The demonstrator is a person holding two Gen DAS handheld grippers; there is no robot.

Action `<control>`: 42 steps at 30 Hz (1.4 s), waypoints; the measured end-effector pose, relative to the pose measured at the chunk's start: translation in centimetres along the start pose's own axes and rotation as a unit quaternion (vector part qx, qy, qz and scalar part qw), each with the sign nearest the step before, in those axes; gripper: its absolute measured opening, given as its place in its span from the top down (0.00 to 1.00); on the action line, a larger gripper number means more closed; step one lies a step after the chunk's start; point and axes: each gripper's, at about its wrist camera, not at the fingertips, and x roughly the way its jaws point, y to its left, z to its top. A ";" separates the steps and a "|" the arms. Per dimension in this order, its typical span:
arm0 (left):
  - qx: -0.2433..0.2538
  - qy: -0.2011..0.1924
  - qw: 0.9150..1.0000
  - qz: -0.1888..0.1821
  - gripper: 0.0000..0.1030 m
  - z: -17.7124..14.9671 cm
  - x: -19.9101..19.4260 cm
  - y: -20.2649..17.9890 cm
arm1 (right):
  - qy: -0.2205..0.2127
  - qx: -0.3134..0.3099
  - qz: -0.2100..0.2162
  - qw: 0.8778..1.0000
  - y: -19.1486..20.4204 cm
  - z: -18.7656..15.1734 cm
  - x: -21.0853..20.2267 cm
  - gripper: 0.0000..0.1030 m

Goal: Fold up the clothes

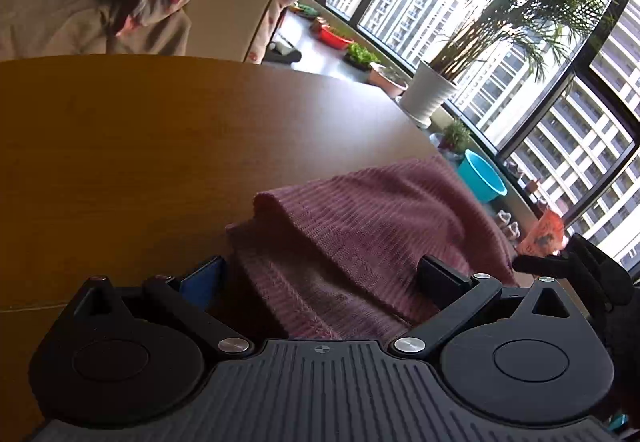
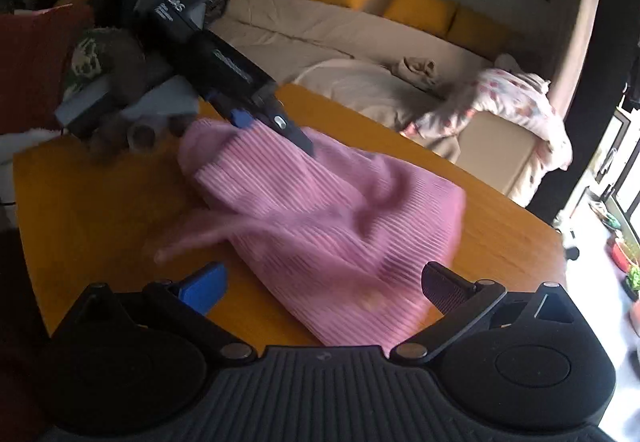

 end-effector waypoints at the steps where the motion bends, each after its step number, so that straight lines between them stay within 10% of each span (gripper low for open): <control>1: 0.002 0.000 1.000 0.003 0.00 0.0 -0.1 0.0 | 0.001 0.025 -0.002 1.000 -0.6 0.1 0.4 0.00; 14: 0.015 -0.014 0.999 0.034 0.00 -0.2 -2.1 0.3 | 0.045 0.314 0.009 0.948 -8.3 -1.3 5.3 0.00; 26: 0.008 -0.044 0.998 -0.050 0.00 0.5 -3.5 -2.1 | 0.052 0.386 0.058 0.919 -9.7 -3.0 0.4 0.00; 33: -0.010 -0.045 0.997 -0.056 0.00 0.5 -2.6 -1.9 | 0.054 0.570 0.198 0.795 -9.3 -7.4 0.6 0.00; 36: -0.009 -0.045 0.997 -0.056 0.00 0.7 -2.9 -2.0 | 0.040 0.561 0.198 0.803 -8.3 -6.1 2.5 0.03; 42: 0.016 -0.043 0.997 -0.065 0.00 1.3 -3.8 -2.2 | 0.022 0.507 0.087 0.857 -12.4 -4.2 4.1 0.38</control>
